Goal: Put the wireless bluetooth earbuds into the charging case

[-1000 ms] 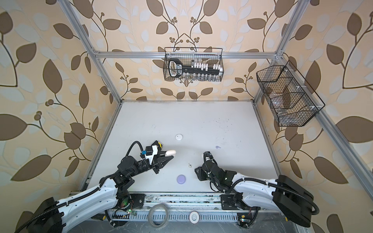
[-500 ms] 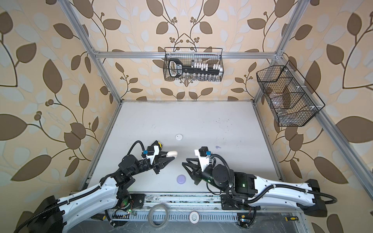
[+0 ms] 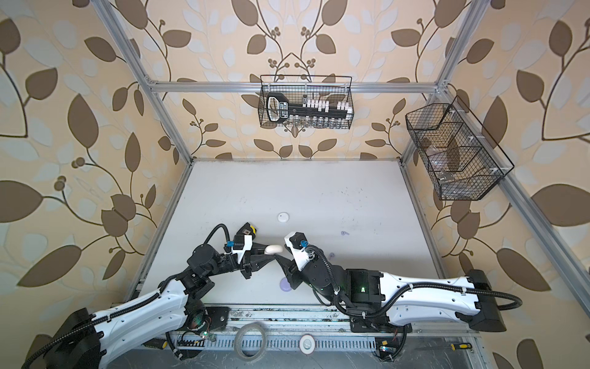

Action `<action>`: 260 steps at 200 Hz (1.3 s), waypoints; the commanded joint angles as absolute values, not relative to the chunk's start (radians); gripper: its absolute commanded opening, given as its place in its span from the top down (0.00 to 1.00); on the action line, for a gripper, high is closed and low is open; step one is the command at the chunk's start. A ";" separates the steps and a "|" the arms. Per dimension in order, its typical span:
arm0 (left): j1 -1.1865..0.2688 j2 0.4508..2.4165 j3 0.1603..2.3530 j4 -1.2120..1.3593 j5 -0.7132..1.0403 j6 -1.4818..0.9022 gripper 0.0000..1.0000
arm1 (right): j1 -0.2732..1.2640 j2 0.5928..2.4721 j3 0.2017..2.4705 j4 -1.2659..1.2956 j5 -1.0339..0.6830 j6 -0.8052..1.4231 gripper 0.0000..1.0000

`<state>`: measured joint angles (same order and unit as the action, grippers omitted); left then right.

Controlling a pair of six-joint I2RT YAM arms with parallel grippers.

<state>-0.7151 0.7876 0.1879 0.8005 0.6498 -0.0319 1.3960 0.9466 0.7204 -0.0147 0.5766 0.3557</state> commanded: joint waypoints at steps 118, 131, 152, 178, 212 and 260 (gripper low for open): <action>-0.732 0.784 0.231 0.886 0.724 -0.020 1.00 | 1.299 1.005 0.750 -0.019 0.484 0.363 0.54; -0.732 0.783 0.232 0.887 0.728 -0.018 1.00 | 1.274 0.998 0.747 -0.019 0.470 0.380 0.55; -0.735 0.785 0.232 0.888 0.735 -0.014 1.00 | 1.232 0.985 0.738 -0.005 0.436 0.407 0.58; -0.736 0.784 0.232 0.887 0.737 -0.012 1.00 | 1.210 0.977 0.735 0.018 0.399 0.419 0.60; -0.736 0.781 0.230 0.884 0.725 -0.011 1.00 | 1.210 0.997 0.739 0.026 0.371 0.426 0.61; -0.736 0.794 0.217 0.884 0.610 -0.039 1.00 | 1.210 0.956 0.755 -0.022 0.385 0.465 0.59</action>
